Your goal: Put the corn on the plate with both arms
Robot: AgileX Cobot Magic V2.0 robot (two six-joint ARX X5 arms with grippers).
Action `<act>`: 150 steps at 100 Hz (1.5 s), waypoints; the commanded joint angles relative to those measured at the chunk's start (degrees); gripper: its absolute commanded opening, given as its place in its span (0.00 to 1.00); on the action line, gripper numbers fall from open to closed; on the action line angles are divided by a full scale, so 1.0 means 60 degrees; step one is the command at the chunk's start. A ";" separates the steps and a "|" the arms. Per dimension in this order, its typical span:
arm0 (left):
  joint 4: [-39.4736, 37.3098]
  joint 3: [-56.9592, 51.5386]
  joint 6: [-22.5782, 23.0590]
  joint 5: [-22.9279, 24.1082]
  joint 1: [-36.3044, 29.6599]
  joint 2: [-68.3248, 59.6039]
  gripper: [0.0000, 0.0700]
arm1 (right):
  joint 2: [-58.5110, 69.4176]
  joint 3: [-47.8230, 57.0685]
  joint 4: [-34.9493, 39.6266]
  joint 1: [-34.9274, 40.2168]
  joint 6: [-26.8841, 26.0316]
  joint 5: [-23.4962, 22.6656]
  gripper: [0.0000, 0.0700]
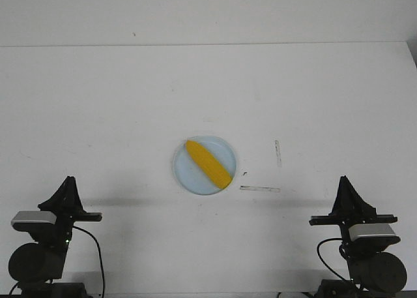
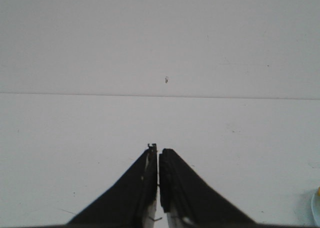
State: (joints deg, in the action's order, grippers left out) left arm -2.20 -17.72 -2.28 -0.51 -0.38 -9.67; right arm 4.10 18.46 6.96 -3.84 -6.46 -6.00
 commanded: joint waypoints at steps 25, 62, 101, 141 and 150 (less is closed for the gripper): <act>-0.0109 -0.0007 0.0018 0.0004 0.0000 0.0011 0.00 | -0.0047 -0.0011 -0.0149 -0.0018 -0.0127 0.0007 0.02; -0.0539 0.1741 -0.0044 0.0015 0.0022 0.0965 0.00 | -0.0047 -0.0011 -0.0149 -0.0018 -0.0127 0.0004 0.02; -0.1013 0.2830 -0.0051 0.0015 0.0142 0.1585 0.00 | -0.0047 -0.0011 -0.0149 -0.0018 -0.0127 0.0004 0.02; -0.1235 0.2834 -0.0051 0.0098 0.0142 0.1585 0.00 | -0.0047 -0.0011 -0.0149 -0.0018 -0.0127 0.0004 0.02; -0.1257 0.2830 -0.0051 0.0098 0.0142 0.1585 0.00 | -0.0047 -0.0011 -0.0149 -0.0018 -0.0127 0.0004 0.02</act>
